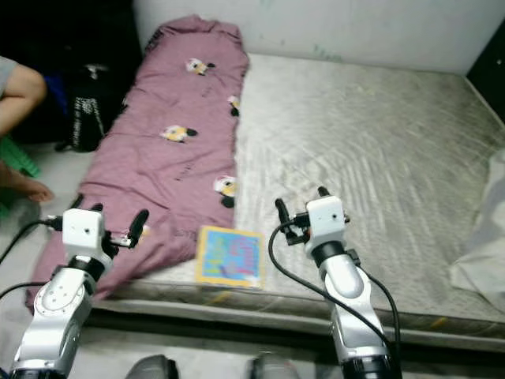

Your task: Clean up the room

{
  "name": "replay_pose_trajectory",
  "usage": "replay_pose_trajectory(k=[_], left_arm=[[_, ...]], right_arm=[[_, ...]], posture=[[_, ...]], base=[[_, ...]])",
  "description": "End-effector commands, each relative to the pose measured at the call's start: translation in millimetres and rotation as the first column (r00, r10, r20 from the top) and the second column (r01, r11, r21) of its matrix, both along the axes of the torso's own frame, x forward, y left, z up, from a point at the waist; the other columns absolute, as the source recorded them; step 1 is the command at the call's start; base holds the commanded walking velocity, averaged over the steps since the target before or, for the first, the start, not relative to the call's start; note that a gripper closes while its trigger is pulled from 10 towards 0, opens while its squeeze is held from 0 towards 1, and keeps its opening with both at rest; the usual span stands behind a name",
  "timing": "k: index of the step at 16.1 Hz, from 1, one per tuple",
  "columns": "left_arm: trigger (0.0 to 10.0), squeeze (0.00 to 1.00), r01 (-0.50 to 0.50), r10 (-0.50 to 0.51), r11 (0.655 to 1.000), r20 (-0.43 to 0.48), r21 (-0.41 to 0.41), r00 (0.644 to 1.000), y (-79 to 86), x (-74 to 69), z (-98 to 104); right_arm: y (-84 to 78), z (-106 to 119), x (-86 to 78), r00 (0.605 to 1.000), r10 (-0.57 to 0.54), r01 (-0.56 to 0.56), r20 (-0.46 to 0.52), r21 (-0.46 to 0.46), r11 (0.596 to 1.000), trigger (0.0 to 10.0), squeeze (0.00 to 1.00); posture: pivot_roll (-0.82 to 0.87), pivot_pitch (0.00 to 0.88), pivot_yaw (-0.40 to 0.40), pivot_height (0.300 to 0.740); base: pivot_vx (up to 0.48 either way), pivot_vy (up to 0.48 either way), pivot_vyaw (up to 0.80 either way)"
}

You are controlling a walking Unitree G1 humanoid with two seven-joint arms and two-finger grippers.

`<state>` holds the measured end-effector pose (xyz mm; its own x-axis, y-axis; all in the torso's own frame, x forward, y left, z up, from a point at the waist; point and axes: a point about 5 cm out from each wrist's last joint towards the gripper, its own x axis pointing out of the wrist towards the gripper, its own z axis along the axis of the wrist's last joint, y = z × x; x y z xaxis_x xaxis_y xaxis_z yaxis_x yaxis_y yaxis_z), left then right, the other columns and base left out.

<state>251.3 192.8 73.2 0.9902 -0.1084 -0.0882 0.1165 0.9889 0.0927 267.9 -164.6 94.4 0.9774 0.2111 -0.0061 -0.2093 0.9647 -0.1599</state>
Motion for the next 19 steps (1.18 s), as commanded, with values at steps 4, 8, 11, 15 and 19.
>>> replay_pose_trajectory(k=[4,8,11,15,19], left_arm=[[10.0,0.0,0.016,-0.016,1.0,0.007,-0.014,1.0,-7.7,-0.3,1.7],[10.0,0.0,0.015,-0.014,1.0,0.009,-0.013,1.0,-7.7,-0.1,2.4],[10.0,0.0,0.014,-0.014,1.0,0.01,-0.016,1.0,-8.2,0.5,2.8],[10.0,0.0,0.014,-0.014,1.0,0.011,-0.017,1.0,-9.2,1.3,3.2],[10.0,0.0,0.015,-0.015,1.0,0.011,-0.018,1.0,-10.2,1.3,3.1]], right_arm=[[-7.7,2.2,1.8,1.0,-0.003,0.003,0.009,-0.032,0.999,10.0,0.0],[-7.2,1.8,2.1,1.0,0.002,-0.002,0.007,-0.034,0.999,10.0,0.0],[-6.4,2.1,2.3,1.0,0.007,-0.007,0.007,-0.035,0.999,10.0,0.0],[-6.7,2.8,3.8,1.0,0.011,-0.011,0.009,-0.041,0.999,10.0,0.0],[-6.1,2.4,3.9,1.0,0.016,-0.015,0.007,-0.044,0.999,10.0,0.0]], posture=[[-0.03,0.06,-0.059,0.74],[-0.03,0.065,-0.06,0.74],[-0.04,0.069,-0.061,0.74],[-0.04,0.07,-0.065,0.74],[-0.04,0.071,-0.065,0.74]], base=[[0.0,-0.424,0.0],[0.0,-0.423,0.0],[0.0,-0.421,0.0],[0.0,-0.423,0.0],[0.0,-0.421,0.0]])
